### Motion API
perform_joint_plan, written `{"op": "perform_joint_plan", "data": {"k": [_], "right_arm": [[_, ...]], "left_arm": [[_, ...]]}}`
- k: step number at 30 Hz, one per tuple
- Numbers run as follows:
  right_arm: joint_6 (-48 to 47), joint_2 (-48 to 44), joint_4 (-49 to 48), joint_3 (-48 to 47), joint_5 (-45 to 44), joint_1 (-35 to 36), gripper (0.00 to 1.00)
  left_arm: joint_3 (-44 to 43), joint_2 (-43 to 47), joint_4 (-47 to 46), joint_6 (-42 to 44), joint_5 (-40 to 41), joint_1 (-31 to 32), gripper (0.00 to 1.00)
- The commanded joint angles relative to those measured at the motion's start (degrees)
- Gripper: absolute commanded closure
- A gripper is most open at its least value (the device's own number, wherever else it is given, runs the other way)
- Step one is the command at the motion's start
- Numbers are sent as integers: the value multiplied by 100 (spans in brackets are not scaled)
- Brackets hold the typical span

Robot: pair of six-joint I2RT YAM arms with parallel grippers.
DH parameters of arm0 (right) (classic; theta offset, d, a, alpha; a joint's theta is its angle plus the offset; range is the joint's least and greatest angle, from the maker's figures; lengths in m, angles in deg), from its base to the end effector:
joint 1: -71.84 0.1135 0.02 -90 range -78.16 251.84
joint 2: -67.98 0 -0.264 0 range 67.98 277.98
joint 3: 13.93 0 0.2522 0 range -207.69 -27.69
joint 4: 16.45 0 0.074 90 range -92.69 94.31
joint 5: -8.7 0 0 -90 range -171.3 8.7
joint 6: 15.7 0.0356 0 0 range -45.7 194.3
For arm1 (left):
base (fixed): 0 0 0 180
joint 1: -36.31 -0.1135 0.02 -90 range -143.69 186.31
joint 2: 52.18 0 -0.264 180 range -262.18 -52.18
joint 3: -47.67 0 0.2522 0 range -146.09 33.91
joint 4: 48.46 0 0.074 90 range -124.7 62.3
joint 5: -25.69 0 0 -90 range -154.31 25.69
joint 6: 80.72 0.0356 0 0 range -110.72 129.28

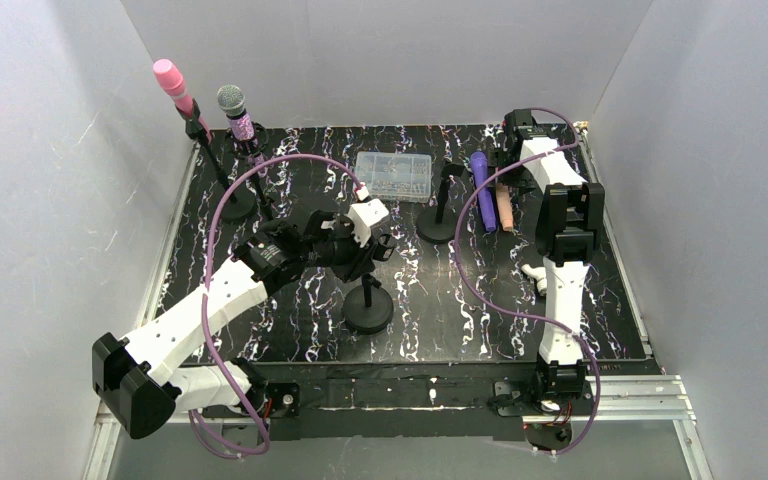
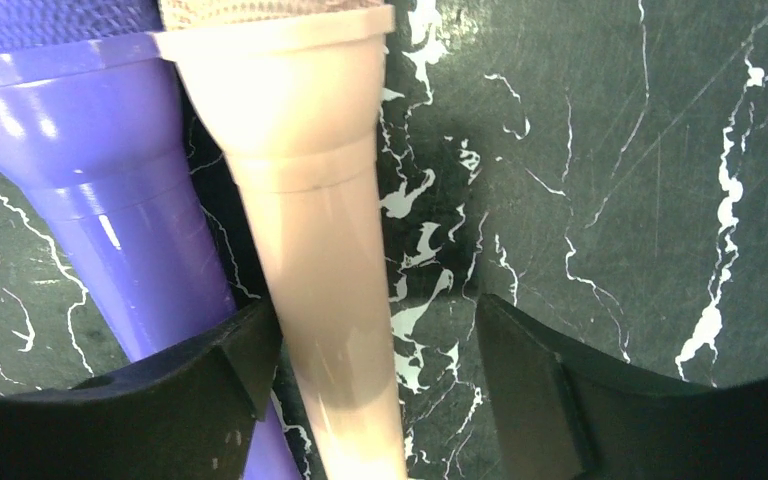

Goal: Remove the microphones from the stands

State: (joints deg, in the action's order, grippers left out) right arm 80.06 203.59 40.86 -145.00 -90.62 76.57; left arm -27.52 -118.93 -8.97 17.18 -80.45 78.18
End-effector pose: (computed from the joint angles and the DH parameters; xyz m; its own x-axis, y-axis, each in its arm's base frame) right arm 0.5103 0.0364 0.1820 -0.8748 0.0270 -0.4837 0.0830 0.9920 -0.0947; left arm 0.1855 -0.1795 0.3373 -0.2679 0.4175 -0.8683 0.8635 0.5038 -0.0243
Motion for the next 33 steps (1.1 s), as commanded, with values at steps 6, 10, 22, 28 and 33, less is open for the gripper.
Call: {"op": "perform_joint_plan", "data": {"k": [6,10,22,28,33], "right_arm": [[22,-843,155,-420,-269,-7,9],[52,-921,157,-316,-185,-7,9],[576,-2980,-189,1375,237,37,8],[964,-5104,-1255,4016,240,869,8],[1524,-6594,-1716,5420,589,1506,8]], "left_arm": [[159,395,-497,-52,31,31,95],[186,402,-517,-62,40,32,97],[258,491,-608,-186,253,25,100],[309,525,-656,-284,408,22,100],[361,602,-697,-332,356,22,100]]}}
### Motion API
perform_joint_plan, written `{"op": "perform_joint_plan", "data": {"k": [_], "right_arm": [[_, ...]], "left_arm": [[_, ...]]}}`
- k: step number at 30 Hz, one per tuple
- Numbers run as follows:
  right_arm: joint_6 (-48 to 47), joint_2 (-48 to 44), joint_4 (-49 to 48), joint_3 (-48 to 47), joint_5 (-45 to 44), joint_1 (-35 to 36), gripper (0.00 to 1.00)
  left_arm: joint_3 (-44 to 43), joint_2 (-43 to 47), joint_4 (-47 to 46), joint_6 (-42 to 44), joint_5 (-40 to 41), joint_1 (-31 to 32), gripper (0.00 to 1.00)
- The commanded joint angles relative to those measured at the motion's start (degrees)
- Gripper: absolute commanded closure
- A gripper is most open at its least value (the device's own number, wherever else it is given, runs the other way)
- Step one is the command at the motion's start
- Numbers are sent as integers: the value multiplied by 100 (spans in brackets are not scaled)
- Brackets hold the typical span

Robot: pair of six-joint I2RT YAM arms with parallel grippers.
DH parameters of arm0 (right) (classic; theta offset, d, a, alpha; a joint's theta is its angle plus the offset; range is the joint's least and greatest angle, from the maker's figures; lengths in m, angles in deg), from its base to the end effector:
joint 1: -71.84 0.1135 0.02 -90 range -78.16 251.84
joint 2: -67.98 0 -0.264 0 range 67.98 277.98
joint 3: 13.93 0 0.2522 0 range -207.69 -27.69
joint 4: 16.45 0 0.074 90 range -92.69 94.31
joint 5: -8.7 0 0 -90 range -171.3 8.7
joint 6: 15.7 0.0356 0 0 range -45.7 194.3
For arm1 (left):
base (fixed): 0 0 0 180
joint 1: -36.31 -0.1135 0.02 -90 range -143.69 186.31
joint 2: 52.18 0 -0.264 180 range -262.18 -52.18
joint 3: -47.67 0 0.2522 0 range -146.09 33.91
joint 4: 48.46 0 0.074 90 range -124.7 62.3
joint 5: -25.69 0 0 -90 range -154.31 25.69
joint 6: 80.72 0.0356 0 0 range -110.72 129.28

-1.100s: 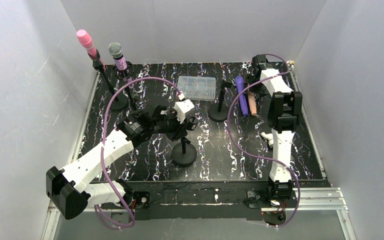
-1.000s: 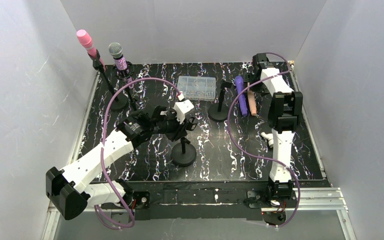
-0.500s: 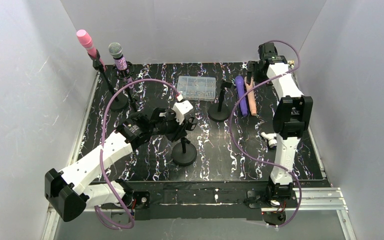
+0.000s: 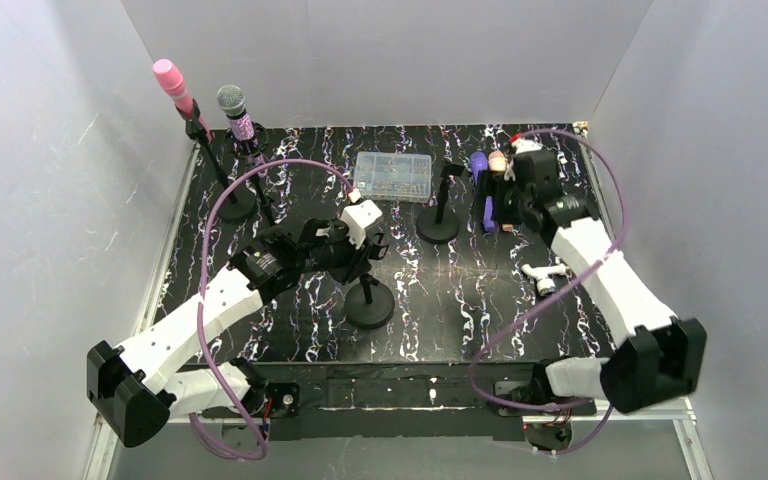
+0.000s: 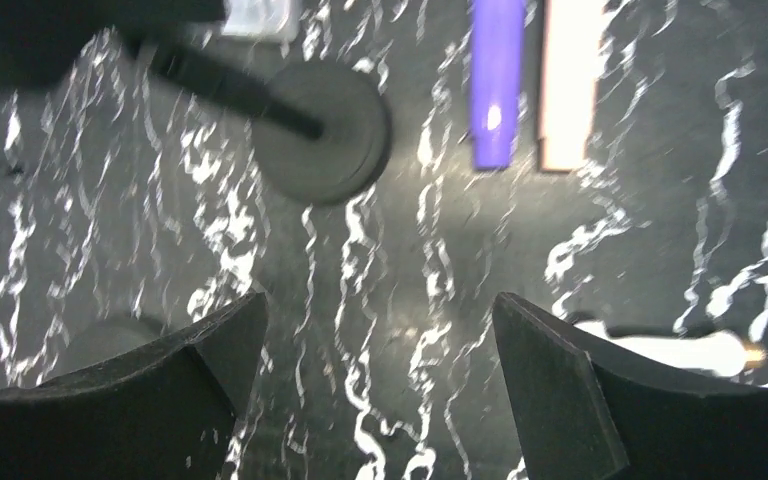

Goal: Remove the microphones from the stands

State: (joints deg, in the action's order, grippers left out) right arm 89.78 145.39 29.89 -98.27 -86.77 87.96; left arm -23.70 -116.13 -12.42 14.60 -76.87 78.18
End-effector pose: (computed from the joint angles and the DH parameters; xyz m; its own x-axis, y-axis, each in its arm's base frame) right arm 0.2866 0.0793 0.3321 -0.6427 0.0908 -0.7607 -0.0354 0.9884 0.1479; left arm 0.1807 -0.1724 0.3312 -0.2816 0.3739 -0.8837 0.8233 0.5672 -0.0223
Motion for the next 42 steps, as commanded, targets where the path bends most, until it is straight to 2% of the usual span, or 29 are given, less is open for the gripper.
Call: {"op": "perform_joint_plan", "data": {"k": [1,6,10,12,16,22,25,29,38,42], "right_arm": [[672,-1013,-710,963,332,520,8],[1374,-2202,-1561,2191,512,1460,11],[2108,-2947,-2657,3273,883,1992,15],[2579,-3027,-3294,3796,1010,2227,17],[3625,-2793,-4362,4231,1041,2666,20],[5913,-2319,-4938,4427,383,3281,20],[7205,-2243,-4834,4491,-236,3544,24],[8049,-2088,-4072,4171,-659,3652,23],[8958,-1564,-4327,3982,-679,3732,27],[9121,-1441,-4296,3888,-671,3741,35]], "left_arm": [[-15,328,-360,-89,-20,23,100],[-4,296,-409,-170,-55,19,100],[-39,281,-424,-210,-20,21,100],[-89,237,-412,-216,-31,22,100],[-150,188,-439,-219,-63,21,100],[-183,81,-637,-310,-82,20,100],[-155,62,-813,-447,-28,44,100],[-24,103,-1062,-567,140,119,100],[286,202,-1532,-813,666,425,100],[335,206,-1624,-822,783,532,100]]}}
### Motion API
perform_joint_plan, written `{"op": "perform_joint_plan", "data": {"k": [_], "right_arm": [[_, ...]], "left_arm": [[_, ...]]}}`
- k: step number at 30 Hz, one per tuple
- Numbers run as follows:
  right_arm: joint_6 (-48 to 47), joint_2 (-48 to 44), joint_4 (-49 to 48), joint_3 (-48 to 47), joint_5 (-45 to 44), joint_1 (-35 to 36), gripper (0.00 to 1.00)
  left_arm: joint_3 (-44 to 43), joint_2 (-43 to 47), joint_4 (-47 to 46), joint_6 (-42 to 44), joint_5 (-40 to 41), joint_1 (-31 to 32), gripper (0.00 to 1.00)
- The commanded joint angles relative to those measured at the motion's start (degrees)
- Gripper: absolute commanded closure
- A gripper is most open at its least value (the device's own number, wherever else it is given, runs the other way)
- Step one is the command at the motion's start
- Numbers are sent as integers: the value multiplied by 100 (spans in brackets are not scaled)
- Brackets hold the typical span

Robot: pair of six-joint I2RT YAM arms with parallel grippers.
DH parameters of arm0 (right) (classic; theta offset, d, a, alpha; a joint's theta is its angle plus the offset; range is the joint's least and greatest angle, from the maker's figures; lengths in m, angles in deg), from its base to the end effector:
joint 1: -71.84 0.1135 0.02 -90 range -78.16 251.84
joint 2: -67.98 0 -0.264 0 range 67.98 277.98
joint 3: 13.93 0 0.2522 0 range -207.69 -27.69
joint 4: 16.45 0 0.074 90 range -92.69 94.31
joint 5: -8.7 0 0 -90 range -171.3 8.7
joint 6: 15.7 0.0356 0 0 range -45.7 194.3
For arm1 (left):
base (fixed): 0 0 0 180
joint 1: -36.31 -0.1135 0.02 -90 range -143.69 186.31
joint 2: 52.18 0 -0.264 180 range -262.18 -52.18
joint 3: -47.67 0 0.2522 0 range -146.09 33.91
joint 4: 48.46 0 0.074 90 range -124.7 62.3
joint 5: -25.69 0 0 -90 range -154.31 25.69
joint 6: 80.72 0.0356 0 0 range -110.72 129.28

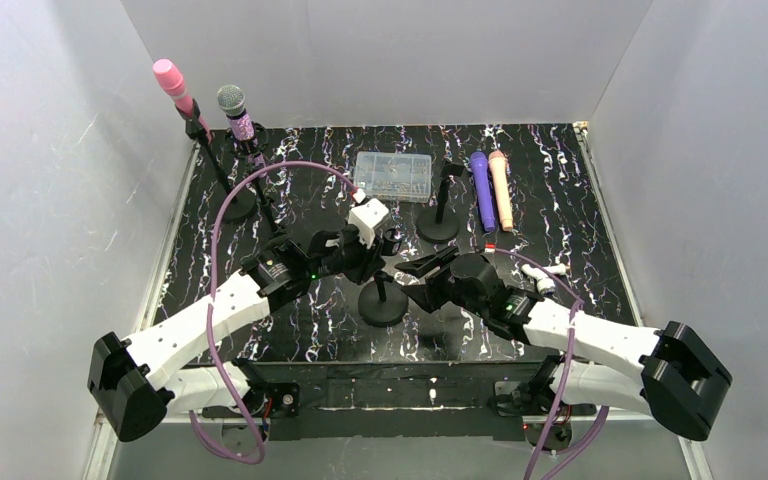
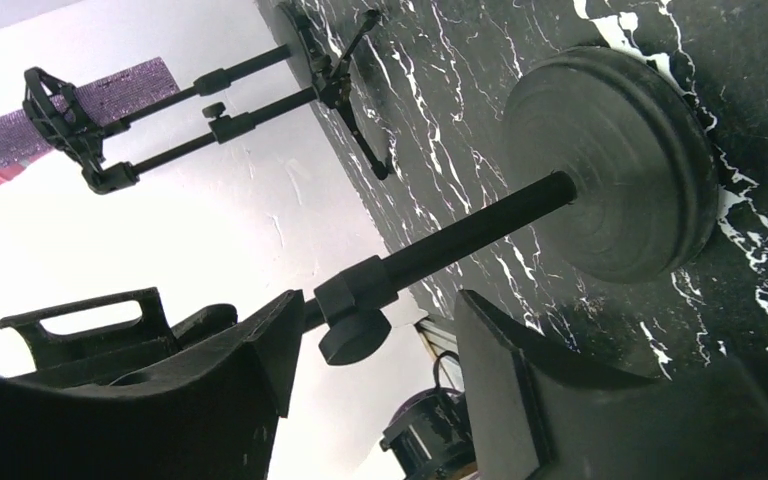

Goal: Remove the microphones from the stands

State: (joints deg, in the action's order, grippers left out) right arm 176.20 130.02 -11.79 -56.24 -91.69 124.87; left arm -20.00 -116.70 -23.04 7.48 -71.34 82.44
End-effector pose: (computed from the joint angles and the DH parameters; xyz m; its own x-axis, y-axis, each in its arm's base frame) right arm 0.1452 0.1822 0.2165 -0.6211 0.7753 0.1149 0.3847 0.1738 0.9065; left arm 0.1766 -0.1900 0.3242 -0.2874 0.2540 -0.9235 0.7853 0.6144 -0.0754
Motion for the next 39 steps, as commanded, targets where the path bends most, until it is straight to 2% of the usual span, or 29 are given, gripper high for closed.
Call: {"op": "perform_joint_plan", "data": {"k": [1,4,11,17,26,30,34,39], "right_arm": [[516,142,-97,-361,-141,57,39],[553,283,-78,-458,-34,110,43],[632,342,-138,-493,-68,239,44],[655,373,-284,-450,-77,286,59],[551,360,-441,-421,-90,295,63],[93,321,-392,-479,-190,295,78],[-859,355,-166,-763,-263,316,90],[-1773,418,-295,-754,-434,428,96]], "left_arm": [[-20,253,-586,-110,277,136,100],[30,246,-666,-110,398,192,100],[32,195,-691,-110,502,264,100],[42,131,-707,-127,488,301,100],[17,47,-715,-114,479,345,100],[-36,-16,-616,-110,479,351,100],[-188,-107,-394,-110,460,346,100],[-371,-222,-195,-136,450,345,100]]}}
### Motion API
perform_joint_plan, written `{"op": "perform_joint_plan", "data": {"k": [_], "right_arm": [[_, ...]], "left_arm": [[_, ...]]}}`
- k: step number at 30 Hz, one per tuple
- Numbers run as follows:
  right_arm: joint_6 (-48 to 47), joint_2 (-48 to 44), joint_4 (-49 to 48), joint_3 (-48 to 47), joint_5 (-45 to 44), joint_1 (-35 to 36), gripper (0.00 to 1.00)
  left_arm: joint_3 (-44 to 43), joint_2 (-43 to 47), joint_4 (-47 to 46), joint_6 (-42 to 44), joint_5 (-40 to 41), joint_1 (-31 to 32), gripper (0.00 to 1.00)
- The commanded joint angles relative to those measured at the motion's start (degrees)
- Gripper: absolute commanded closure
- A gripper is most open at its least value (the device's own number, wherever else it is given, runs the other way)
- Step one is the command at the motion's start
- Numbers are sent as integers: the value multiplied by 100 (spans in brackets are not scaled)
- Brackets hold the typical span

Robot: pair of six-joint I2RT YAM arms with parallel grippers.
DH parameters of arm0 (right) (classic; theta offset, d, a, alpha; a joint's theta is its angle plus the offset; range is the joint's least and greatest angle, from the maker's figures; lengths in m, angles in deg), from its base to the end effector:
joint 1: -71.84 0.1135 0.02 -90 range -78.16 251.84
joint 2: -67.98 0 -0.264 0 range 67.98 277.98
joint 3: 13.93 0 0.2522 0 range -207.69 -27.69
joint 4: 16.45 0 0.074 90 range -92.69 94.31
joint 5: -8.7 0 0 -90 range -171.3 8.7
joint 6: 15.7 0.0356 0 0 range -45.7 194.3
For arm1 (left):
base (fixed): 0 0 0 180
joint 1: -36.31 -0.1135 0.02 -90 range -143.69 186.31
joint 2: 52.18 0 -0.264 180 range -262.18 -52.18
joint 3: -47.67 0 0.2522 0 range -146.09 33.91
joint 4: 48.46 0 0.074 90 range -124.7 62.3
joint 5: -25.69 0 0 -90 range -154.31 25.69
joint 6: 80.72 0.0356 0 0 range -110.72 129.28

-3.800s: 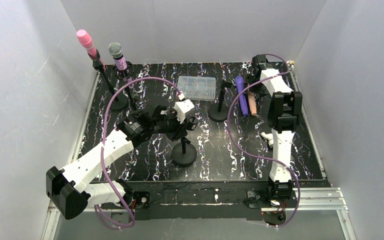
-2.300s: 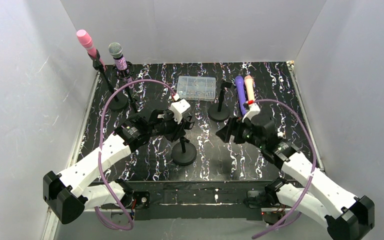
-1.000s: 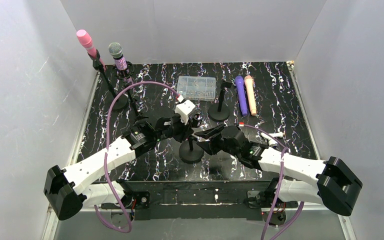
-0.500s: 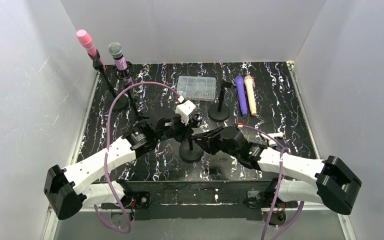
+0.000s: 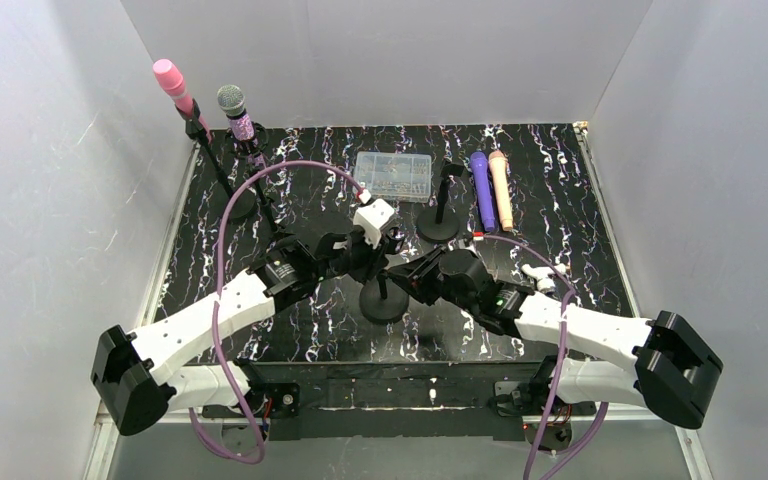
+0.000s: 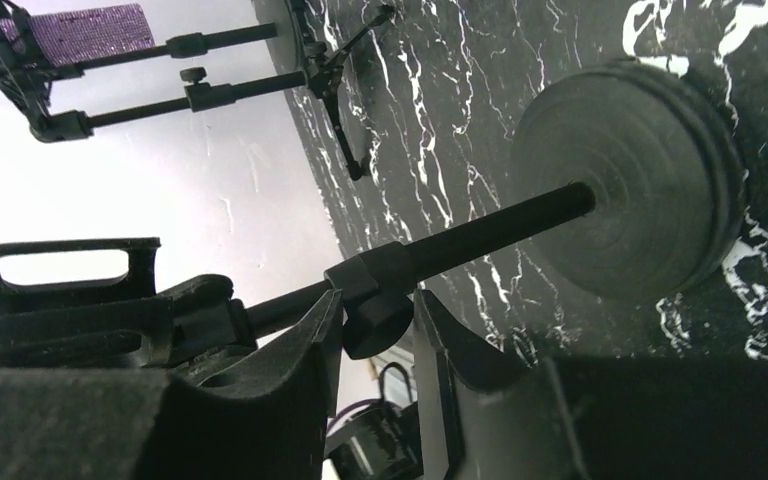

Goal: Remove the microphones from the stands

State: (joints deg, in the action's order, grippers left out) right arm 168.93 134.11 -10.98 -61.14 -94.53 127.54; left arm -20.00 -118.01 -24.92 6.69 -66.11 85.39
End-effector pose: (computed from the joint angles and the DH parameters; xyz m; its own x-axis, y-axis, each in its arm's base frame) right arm 0.1480 0.2025 0.2283 -0.6657 0.7459 -0.0207 0.2874 0.2818 0.9154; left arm 0.1733 -0.2016 0.3219 -0.2769 0.2505 -0.9277 0.7626 0.6446 -0.0536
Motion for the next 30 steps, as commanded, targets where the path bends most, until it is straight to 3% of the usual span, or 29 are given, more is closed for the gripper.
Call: {"op": "perform_joint_plan", "data": {"k": [1,18,22,25,28,30], "right_arm": [[-1248,23,-398,-260,-206,193,96],[-6454,298,-2064,-76,-1022,1084,89],[-7116,263,-1989,-6,-1198,1206,86],[-7157,54,-1778,-1,-1368,1206,71],[-6852,-255,-1474,-85,-1479,1197,39],[-6378,-508,-1013,-229,-1629,1170,26]], "left_arm": [[-411,-111,49,-66,-79,57,100],[-874,-480,607,-120,-162,54,100],[-926,-510,686,-113,-162,49,100],[-926,-503,692,-101,-162,51,100],[-923,-494,685,-105,-183,56,100],[-909,-501,666,-101,-195,50,100]]}}
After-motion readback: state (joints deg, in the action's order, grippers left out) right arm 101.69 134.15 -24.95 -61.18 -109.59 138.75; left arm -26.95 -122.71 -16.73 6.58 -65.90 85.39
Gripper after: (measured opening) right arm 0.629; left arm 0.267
